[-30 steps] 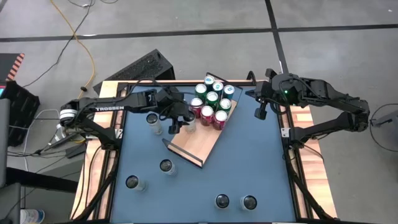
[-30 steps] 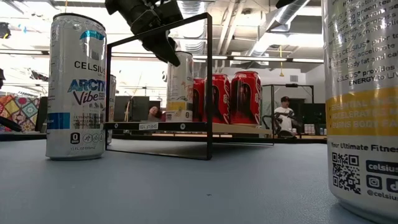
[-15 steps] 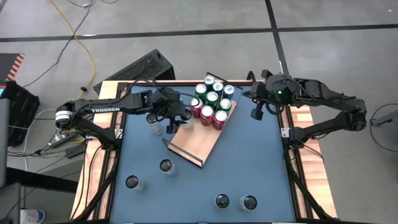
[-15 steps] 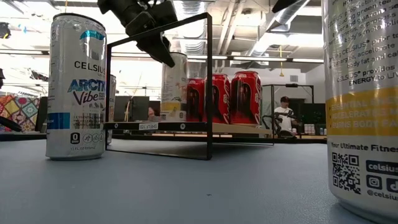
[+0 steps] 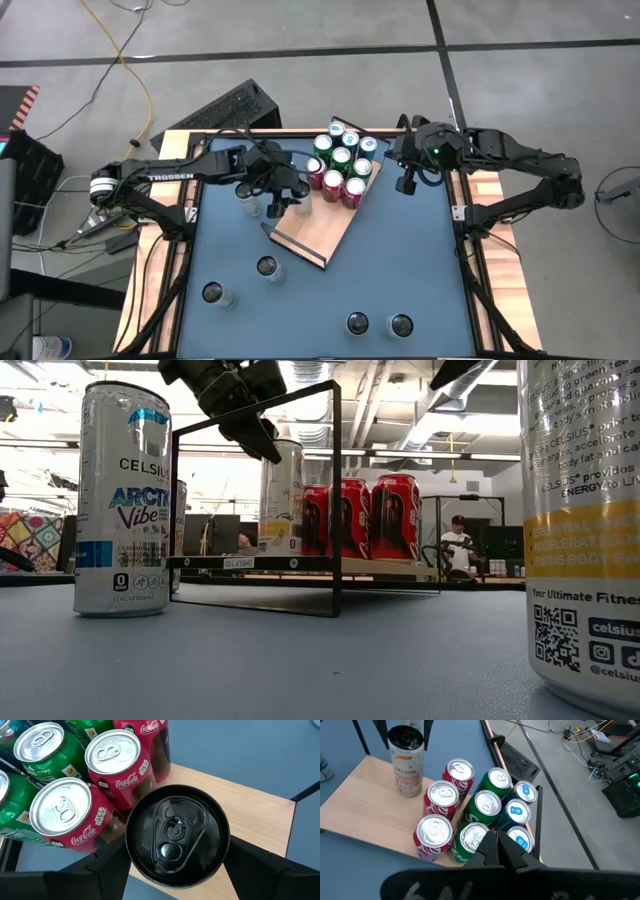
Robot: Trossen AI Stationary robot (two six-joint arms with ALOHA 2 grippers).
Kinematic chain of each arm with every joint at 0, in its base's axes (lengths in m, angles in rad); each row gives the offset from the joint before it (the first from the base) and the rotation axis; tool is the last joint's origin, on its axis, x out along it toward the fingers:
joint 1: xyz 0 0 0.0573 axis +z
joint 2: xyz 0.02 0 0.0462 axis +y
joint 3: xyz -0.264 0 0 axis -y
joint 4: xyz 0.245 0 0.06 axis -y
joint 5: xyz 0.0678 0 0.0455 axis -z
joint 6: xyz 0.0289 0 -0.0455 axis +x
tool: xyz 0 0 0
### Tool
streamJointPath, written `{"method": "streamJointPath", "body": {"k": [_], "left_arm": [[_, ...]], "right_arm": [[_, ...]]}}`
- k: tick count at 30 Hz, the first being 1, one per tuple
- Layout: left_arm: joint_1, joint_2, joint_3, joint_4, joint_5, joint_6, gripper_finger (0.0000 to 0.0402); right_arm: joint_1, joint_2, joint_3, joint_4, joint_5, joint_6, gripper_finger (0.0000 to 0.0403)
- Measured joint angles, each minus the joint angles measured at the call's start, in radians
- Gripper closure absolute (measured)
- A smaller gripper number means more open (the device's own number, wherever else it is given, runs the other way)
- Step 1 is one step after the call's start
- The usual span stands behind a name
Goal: Place canned beverage on shelf
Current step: Put the right white yellow soda can on the shelf
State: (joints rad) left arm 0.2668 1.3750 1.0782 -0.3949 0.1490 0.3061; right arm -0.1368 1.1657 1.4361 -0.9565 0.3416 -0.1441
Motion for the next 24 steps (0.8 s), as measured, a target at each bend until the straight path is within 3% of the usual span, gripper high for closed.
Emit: {"method": "streamJointPath", "body": {"k": [9,24], "left_arm": [[0.000,0.000,0.000,-0.006,-0.004,0.024,0.0121],[-0.001,0.000,0.001,-0.010,0.014,0.046,0.0119]], "right_arm": [[0.000,-0.001,0.000,0.000,-0.001,0.014,0.0388],[0.000,-0.002,0.000,0.000,-0.002,0.038,0.0219]]}}
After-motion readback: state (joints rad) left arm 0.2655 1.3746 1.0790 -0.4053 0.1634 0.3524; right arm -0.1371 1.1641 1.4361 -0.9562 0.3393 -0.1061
